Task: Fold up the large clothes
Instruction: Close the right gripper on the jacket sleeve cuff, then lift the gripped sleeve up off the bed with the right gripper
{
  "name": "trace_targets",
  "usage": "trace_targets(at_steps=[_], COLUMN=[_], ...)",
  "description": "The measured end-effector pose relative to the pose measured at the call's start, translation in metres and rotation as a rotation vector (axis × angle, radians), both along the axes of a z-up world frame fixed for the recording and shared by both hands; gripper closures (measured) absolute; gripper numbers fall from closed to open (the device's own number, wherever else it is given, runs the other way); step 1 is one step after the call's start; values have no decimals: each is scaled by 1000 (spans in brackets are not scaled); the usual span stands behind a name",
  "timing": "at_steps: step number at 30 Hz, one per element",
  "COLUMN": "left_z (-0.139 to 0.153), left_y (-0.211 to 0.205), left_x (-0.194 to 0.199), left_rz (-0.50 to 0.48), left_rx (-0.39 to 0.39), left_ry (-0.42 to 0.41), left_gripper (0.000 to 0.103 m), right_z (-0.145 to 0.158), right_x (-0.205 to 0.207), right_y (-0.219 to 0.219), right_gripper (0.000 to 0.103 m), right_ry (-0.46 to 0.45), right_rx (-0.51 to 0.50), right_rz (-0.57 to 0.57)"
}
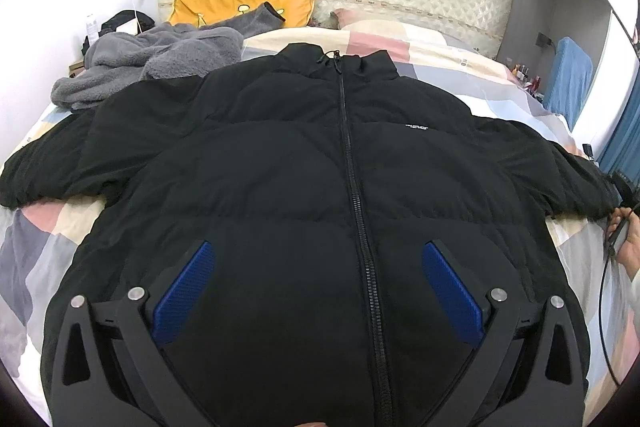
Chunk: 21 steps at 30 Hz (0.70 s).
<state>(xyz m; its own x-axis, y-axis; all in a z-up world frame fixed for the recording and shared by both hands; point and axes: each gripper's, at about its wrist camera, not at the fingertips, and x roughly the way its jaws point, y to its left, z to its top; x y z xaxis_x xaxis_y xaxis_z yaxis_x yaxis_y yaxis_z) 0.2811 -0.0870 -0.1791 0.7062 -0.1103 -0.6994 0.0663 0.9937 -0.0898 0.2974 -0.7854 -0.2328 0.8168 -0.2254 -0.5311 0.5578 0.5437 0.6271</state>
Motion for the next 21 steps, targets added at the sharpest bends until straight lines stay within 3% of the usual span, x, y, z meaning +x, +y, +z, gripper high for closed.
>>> trace_targets(at_steps=[6, 13, 21], left_z=[1, 23, 43], left_y=[1, 15, 47], left_x=[-2, -10, -19], left_rz=[-17, 20, 107], left_rx=[26, 52, 84], left_ry=[-11, -115, -162], left_gripper=[0, 0, 0], right_z=[25, 76, 175], right_x=[1, -7, -2], right_y=[-3, 6, 63], right_gripper=[96, 98, 96], right_ry=[-27, -43, -66], right_rx=[-102, -171, -317], right_rz=[-34, -60, 24])
